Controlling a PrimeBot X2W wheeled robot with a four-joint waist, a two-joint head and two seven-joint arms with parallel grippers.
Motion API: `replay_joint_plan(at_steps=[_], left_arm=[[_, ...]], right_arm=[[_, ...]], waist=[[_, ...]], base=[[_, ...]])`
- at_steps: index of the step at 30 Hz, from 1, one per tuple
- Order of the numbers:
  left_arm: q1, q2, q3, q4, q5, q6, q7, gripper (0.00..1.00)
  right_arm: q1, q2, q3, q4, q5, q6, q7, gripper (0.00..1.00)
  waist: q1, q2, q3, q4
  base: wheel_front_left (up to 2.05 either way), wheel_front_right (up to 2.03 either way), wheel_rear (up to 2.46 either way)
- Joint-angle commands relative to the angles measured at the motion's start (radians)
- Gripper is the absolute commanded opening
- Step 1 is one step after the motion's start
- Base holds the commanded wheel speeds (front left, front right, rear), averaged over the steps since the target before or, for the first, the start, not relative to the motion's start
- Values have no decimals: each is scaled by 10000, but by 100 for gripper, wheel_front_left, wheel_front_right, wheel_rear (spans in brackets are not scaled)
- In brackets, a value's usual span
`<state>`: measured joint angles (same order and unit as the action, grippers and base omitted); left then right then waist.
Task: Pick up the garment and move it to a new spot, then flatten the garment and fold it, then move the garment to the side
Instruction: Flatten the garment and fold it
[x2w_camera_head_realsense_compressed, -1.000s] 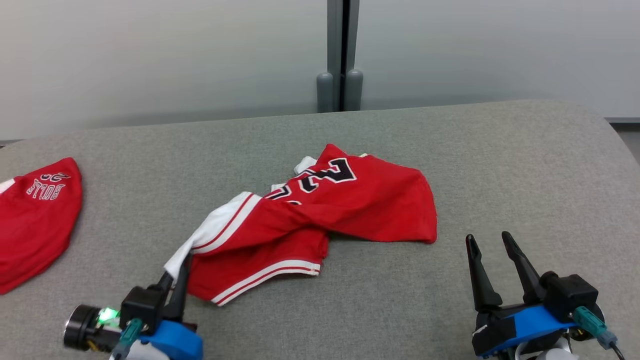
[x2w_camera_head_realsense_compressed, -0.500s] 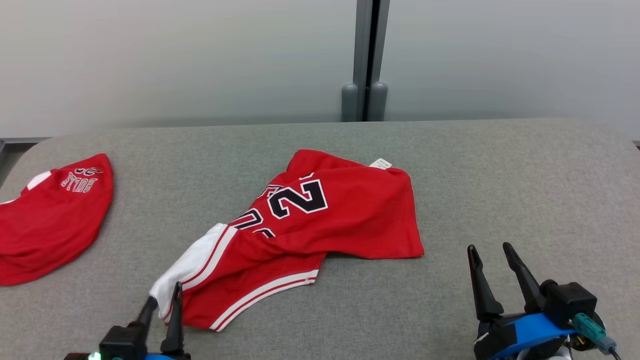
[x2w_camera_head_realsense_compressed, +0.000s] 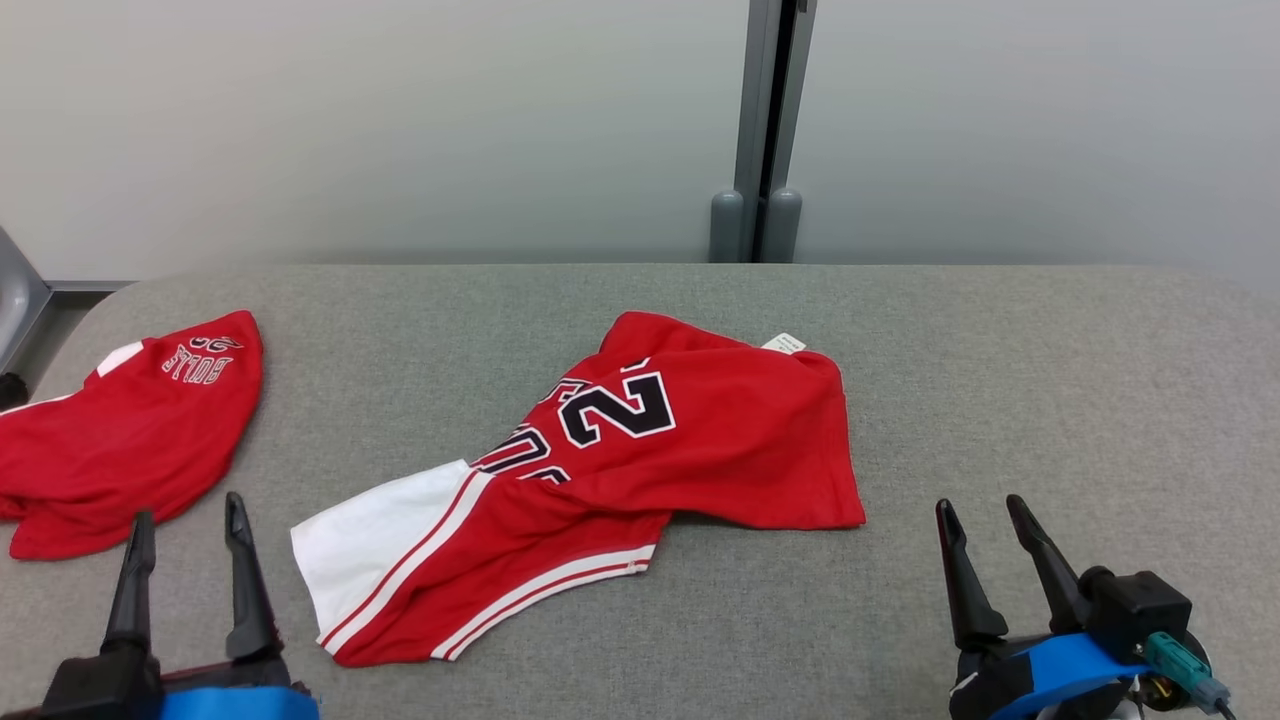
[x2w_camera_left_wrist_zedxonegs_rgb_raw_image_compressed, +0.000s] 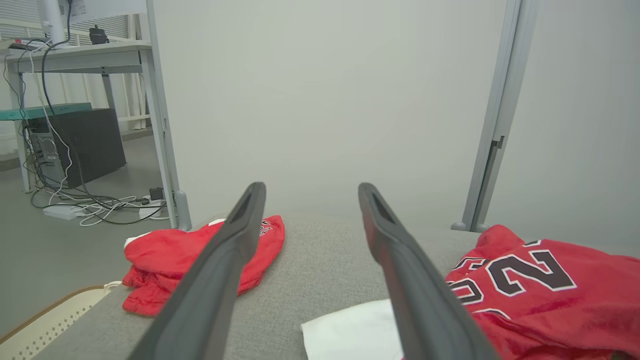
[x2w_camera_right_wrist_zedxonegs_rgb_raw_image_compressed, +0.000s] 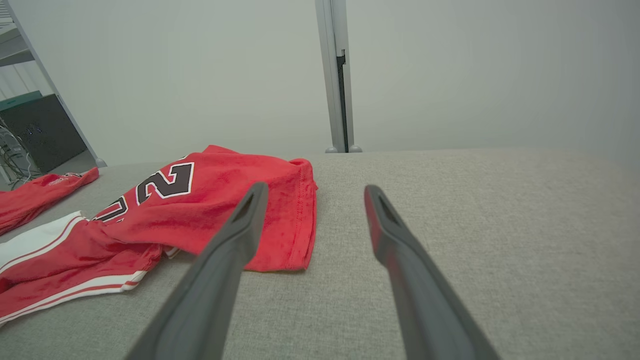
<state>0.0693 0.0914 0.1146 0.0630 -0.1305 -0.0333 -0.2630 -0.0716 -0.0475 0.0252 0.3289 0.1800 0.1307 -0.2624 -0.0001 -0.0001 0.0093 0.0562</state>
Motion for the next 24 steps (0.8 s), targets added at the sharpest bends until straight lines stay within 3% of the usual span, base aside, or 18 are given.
replay_joint_plan(at_steps=[1, 14, 24], left_arm=[[199, -59, 201, 79, 141, -31, -27, 100], [71, -275, 78, 493, 822, -520, -27, 100], [-443, -366, -380, 705, 799, -662, -27, 100]], right_arm=[[187, -53, -26, 67, -17, 1, -38, 100], [-526, -53, 407, 1116, -236, 1, -40, 100], [-3259, -58, 841, 3961, -948, 1, -8, 100]], waist=[[1, 1, -7, -4], [1, 1, 32, 185], [1, 1, 758, 565]], base=[[0, 0, 0], [0, 0, 0], [0, 0, 0]])
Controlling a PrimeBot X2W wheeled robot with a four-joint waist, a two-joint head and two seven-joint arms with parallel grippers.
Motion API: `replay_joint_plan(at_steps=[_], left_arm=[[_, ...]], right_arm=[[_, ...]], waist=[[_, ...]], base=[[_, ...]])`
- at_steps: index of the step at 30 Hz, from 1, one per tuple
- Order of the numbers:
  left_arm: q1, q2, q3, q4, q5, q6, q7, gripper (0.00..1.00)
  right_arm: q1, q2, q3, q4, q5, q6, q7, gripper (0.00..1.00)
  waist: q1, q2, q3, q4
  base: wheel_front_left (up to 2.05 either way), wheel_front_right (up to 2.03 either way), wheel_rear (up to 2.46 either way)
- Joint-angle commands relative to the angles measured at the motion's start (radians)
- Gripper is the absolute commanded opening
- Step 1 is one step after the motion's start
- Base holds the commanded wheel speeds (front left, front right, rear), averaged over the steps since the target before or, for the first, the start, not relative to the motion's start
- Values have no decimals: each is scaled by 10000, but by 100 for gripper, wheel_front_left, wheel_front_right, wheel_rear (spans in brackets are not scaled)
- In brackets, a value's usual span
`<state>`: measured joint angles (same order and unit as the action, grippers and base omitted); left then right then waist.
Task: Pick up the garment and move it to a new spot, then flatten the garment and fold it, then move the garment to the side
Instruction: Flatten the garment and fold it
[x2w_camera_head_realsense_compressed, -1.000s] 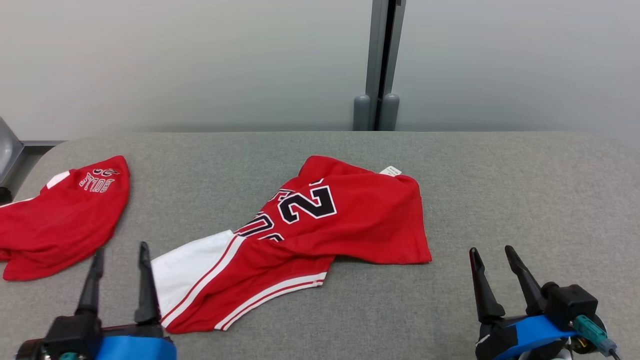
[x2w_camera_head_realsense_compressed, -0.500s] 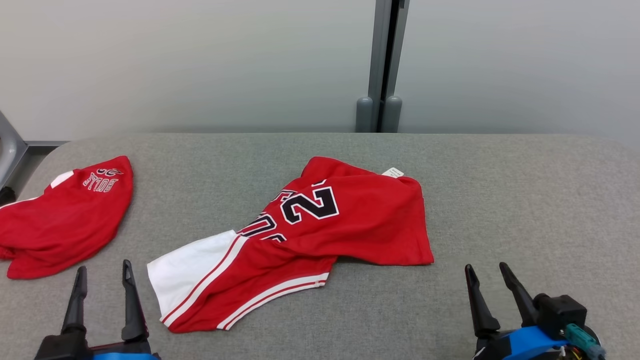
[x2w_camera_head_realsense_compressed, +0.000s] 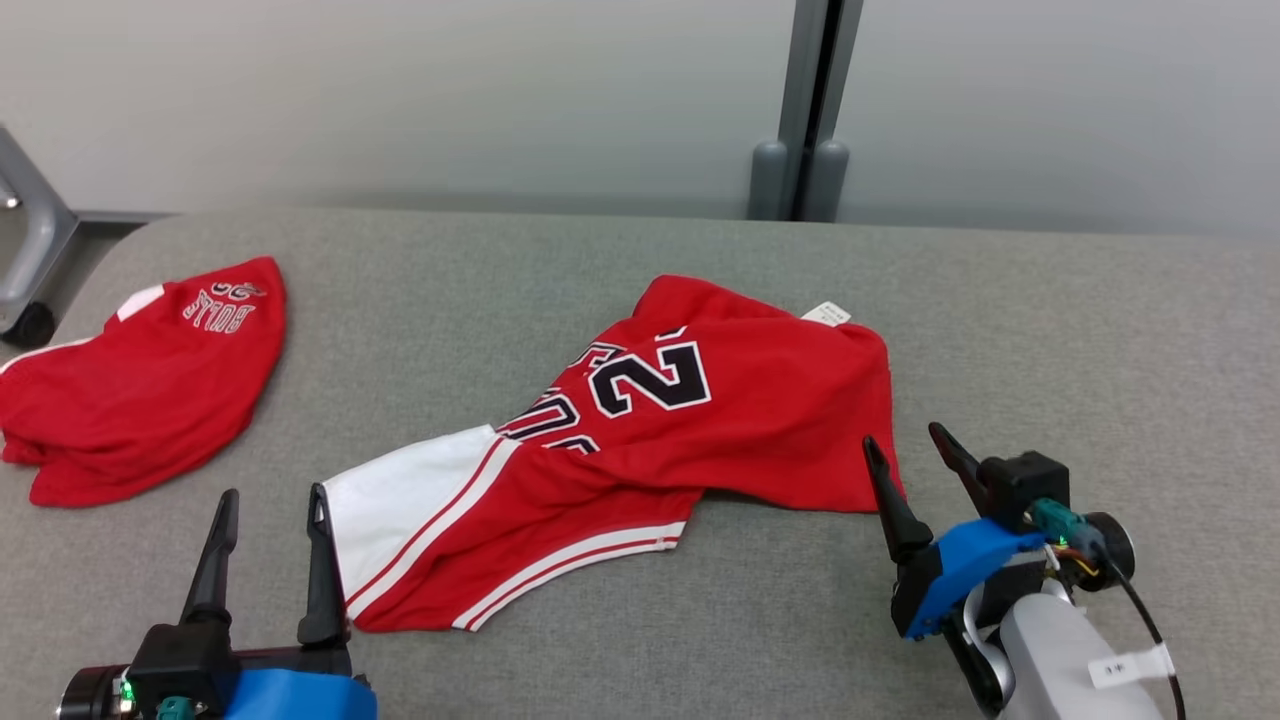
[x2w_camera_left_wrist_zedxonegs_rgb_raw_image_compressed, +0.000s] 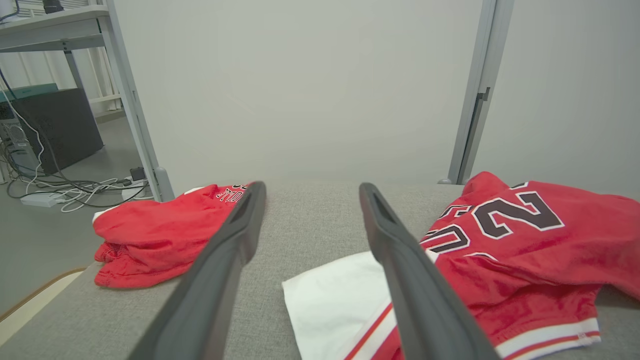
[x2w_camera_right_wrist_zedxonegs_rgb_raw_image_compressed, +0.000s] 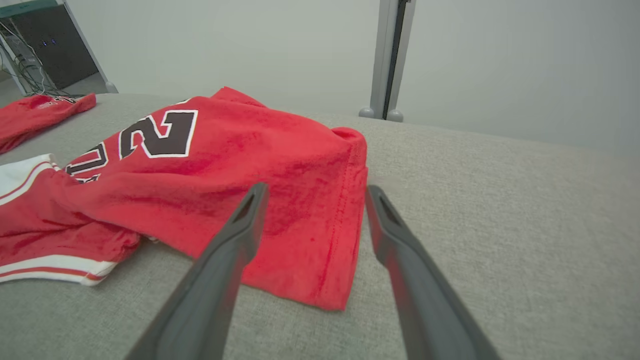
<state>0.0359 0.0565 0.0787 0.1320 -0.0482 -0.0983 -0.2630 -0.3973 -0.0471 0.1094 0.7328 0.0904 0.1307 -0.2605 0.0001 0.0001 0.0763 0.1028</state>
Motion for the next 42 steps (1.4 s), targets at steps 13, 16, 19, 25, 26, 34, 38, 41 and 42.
replay_joint_plan(at_steps=[13, 16, 19, 25, 26, 34, 38, 41, 42], left_arm=[[-692, -67, -337, 130, -199, -2, -27, 100], [-707, -67, -323, 172, -221, 4, -27, 100], [-793, -71, -389, 196, -284, 16, -27, 100], [-826, -71, -442, 253, -302, 16, -27, 100], [-822, -71, -441, 254, -287, 16, -27, 100], [-526, -72, -232, 219, -255, 40, -27, 100], [-301, -69, -193, 259, -203, -1, -27, 100], [-144, -69, -213, 277, -203, -14, -27, 100], [-102, -68, -226, 272, -203, -12, -27, 100]], right_arm=[[-1565, -57, -857, 3148, -232, 1, -55, 100], [-1557, -57, -741, 3421, -14, 1, -46, 100], [-1467, -47, -238, 3606, 645, 3, -27, 100], [-1398, -19, 1390, 3652, 2158, 4, -19, 67], [-1411, -22, 1529, 3660, 2357, 4, -17, 30], [-1235, -60, 925, 2801, 1938, 1, -43, 0], [-529, -66, 113, 2052, 1428, 1, -42, 0], [236, -91, -394, 1414, 1167, 1, -42, 0], [529, -133, -518, 1186, 1068, 1, -42, 0]], waist=[[-1, -1, 919, 574], [-1, -1, 971, 567], [-1, -1, 961, 560], [-1, -1, 894, 557], [-1, -1, 877, 554], [-1, -1, 670, 238], [-1, -1, 358, -81], [-1, -1, 108, -293], [-1, -1, 36, -369]], base=[[0, 0, 0], [0, 0, 0], [0, 0, 0], [0, 0, 0], [0, 0, 0], [0, 0, 0], [0, 0, 0], [0, 0, 0], [0, 0, 0]])
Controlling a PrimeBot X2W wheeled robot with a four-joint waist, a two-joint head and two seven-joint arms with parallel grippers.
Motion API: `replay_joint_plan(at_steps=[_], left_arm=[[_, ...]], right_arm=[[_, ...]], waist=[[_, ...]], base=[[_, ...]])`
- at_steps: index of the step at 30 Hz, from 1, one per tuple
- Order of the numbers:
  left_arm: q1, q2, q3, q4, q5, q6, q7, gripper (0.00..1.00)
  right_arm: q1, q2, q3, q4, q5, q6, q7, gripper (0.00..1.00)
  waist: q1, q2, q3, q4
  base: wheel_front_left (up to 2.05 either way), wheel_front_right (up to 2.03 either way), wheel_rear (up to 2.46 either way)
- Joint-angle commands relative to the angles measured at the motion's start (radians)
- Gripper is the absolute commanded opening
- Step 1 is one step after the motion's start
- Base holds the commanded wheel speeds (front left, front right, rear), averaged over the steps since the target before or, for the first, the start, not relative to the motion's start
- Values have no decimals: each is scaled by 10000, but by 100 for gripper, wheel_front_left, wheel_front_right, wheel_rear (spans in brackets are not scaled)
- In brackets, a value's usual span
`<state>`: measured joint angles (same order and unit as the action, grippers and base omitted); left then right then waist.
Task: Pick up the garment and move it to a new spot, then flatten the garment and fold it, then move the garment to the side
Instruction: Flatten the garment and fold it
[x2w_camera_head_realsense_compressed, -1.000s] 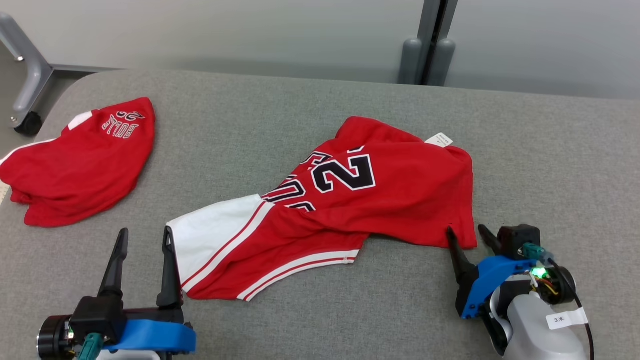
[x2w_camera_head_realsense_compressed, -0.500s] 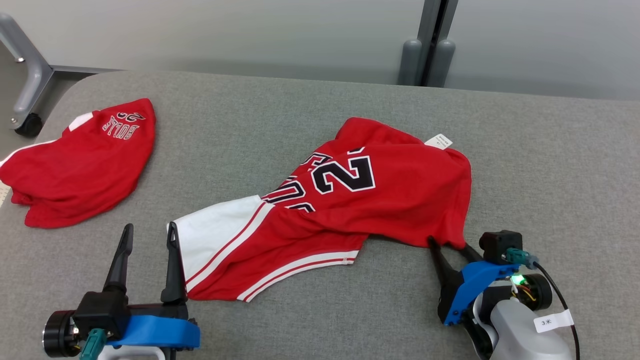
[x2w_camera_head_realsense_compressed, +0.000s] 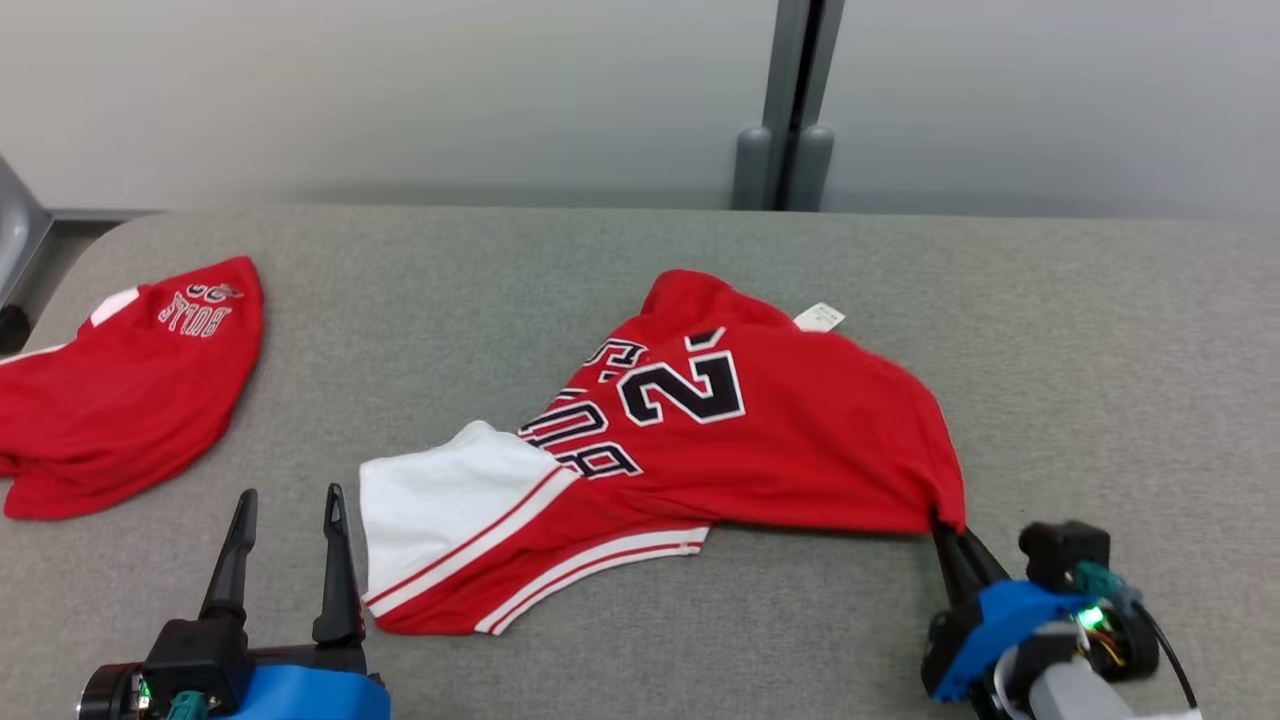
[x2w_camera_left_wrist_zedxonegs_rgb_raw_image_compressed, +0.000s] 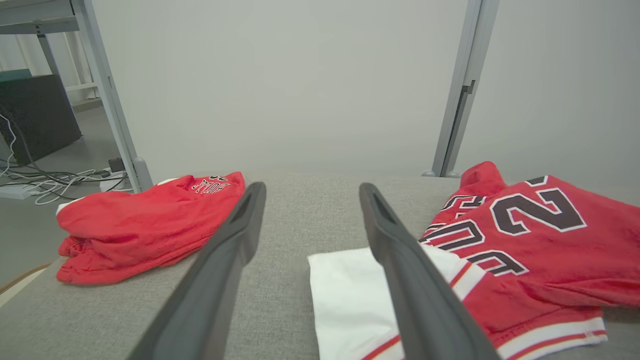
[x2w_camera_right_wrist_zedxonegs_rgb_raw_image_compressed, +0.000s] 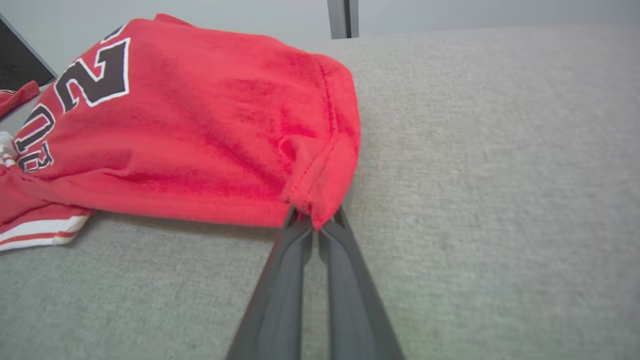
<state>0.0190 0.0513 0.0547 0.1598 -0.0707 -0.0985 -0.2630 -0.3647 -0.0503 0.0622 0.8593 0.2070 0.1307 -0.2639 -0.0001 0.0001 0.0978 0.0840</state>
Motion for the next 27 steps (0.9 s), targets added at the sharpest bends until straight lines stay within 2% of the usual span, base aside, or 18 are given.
replay_joint_plan(at_steps=[1, 8, 15, 16, 22, 27], left_arm=[[126, -19, 5, -13, 20, -1, -27, 100], [378, -18, -126, 14, -26, 0, -27, 100], [445, -15, -203, 26, -79, 51, -27, 100], [459, -16, -212, 35, -83, 54, -27, 100], [571, -15, -197, 66, -82, 38, -27, 100], [586, -14, -144, 43, -28, -7, -27, 100]], right_arm=[[480, -142, -121, -293, -181, 1, -9, 0], [2228, -380, -709, -1376, -299, 1, -9, 0], [3142, -518, -1063, -1588, -312, 1, 89, 0], [3171, -499, -1121, -1676, -319, 1, 70, 100], [3109, -317, -1247, -2594, -456, 1, -2, 100], [3209, -121, -1426, -4531, -909, 1, -22, 100]], waist=[[1, -1, -258, -263], [1, -1, -541, -678], [1, -1, -630, -809], [1, -1, -644, -809], [1, -1, -749, -817], [1, -1, -788, -827]], base=[[0, 0, 0], [0, 0, 0], [0, 0, 0], [0, 0, 0], [0, 0, 0], [0, 0, 0]])
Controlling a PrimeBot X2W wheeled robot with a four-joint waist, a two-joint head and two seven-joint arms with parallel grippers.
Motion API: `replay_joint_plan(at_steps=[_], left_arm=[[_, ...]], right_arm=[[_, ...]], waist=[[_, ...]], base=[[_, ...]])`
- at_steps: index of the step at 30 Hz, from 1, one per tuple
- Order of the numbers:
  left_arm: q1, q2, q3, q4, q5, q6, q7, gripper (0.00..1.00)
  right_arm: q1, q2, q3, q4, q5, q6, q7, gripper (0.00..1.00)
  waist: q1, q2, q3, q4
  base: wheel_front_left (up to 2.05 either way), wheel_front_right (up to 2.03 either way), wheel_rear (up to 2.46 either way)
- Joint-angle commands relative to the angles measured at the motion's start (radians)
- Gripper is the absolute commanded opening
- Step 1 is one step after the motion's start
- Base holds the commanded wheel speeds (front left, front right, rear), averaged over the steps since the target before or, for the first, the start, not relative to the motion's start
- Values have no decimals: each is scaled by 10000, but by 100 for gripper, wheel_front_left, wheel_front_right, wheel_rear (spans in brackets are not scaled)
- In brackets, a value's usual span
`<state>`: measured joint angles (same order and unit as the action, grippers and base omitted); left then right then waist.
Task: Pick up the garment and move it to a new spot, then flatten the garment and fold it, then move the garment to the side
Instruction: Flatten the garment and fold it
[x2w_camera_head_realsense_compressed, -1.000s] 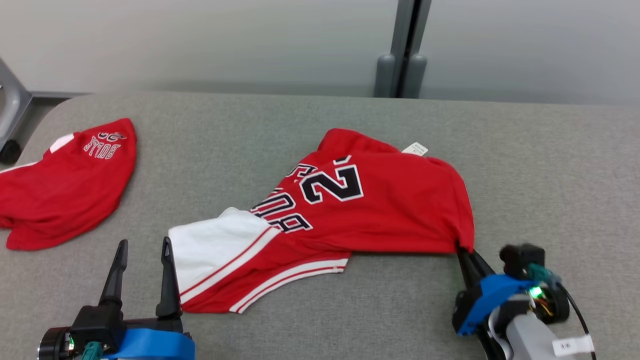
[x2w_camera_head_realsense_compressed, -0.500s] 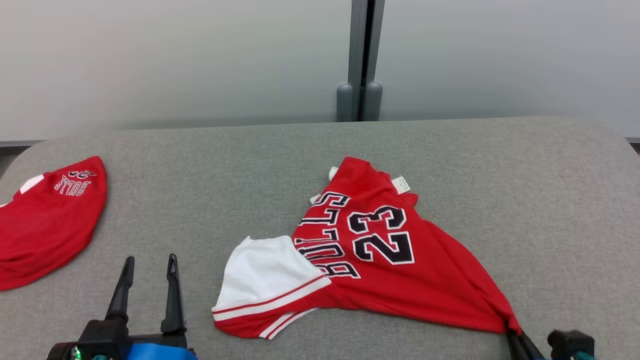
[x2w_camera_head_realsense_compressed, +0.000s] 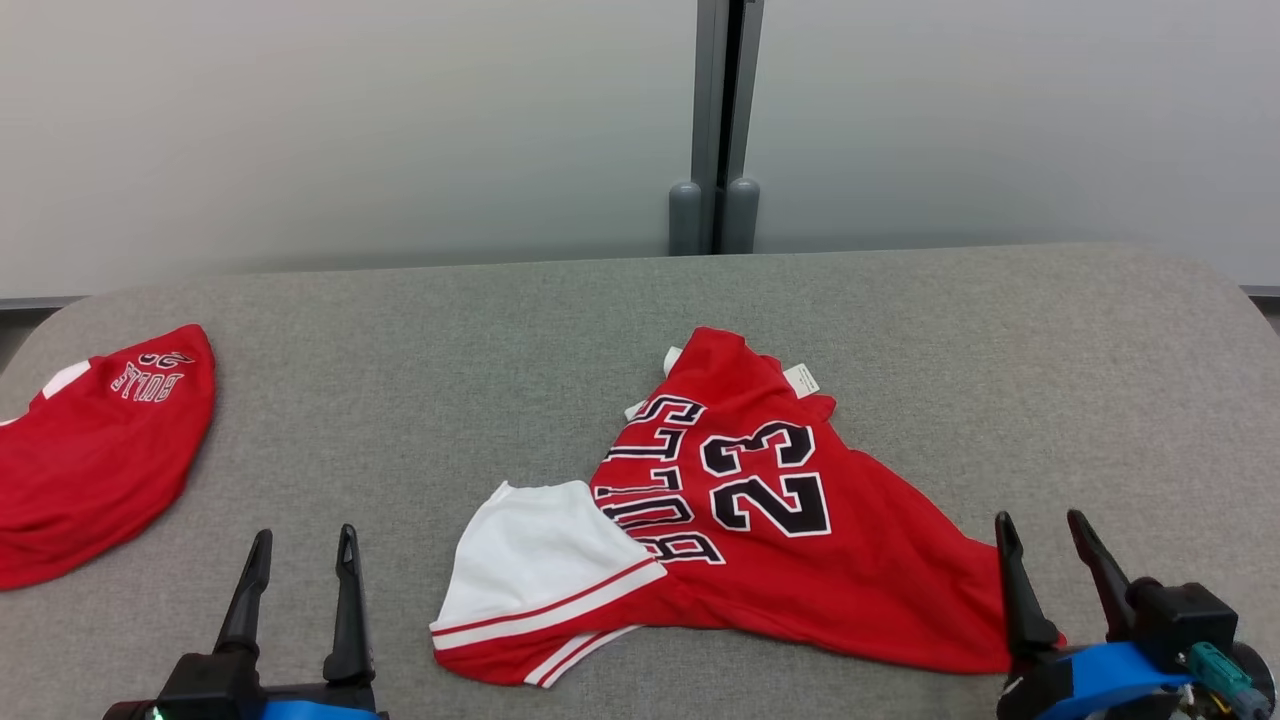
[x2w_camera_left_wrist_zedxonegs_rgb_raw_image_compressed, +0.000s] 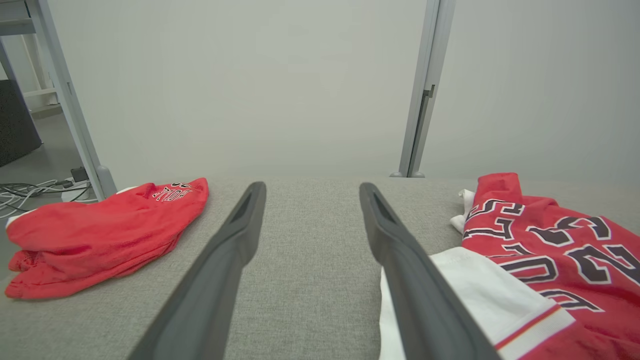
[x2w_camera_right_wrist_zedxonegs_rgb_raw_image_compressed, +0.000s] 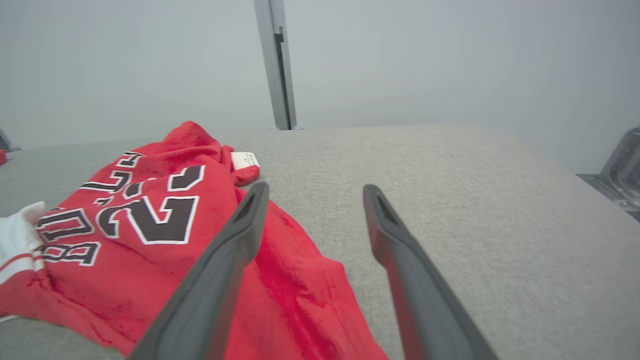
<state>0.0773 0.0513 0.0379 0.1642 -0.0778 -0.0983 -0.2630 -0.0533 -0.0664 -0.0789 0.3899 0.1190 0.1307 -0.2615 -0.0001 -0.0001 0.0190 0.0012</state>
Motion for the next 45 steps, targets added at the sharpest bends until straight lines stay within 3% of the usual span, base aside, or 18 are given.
replay_joint_plan(at_steps=[1, 6, 19, 25, 34, 41, 45], left_arm=[[-11, -18, 25, 1, 62, -20, -27, 100], [-241, -17, 32, 11, 95, -71, -27, 100], [-1193, 216, -252, 479, 269, -244, -27, 100], [-2795, 819, -1392, 1940, 200, -339, -28, 100], [-4789, 1781, -3978, 4841, -1156, -319, 613, 100], [-5279, 2232, -5510, 6141, -2579, -321, 1393, 100], [-5444, 2170, -6049, 6602, -3270, -321, 1773, 100]], right_arm=[[99, 70, 57, -253, -121, 1, -47, 100], [74, 136, 613, -1726, -267, 1, -43, 100], [17, 151, 1269, -1551, 68, 1, -45, 100], [-334, 149, 1275, -1518, -58, 1, -46, 100], [-421, 144, 1274, -1397, 99, 1, -46, 100], [-516, 143, 1268, -1362, 143, 1, -46, 100], [-581, 144, 1245, -1315, 128, 1, -46, 100]], waist=[[1, 1, 20, -2], [1, 1, 157, 19], [1, 1, 592, -17], [1, 1, 871, -244], [1, 1, 1168, -655], [1, 1, 1365, -862], [1, 1, 1404, -909]], base=[[0, 0, 0], [0, 0, 0], [0, 0, 0], [0, 0, 0], [0, 0, 0], [0, 0, 0], [0, 0, 0]])
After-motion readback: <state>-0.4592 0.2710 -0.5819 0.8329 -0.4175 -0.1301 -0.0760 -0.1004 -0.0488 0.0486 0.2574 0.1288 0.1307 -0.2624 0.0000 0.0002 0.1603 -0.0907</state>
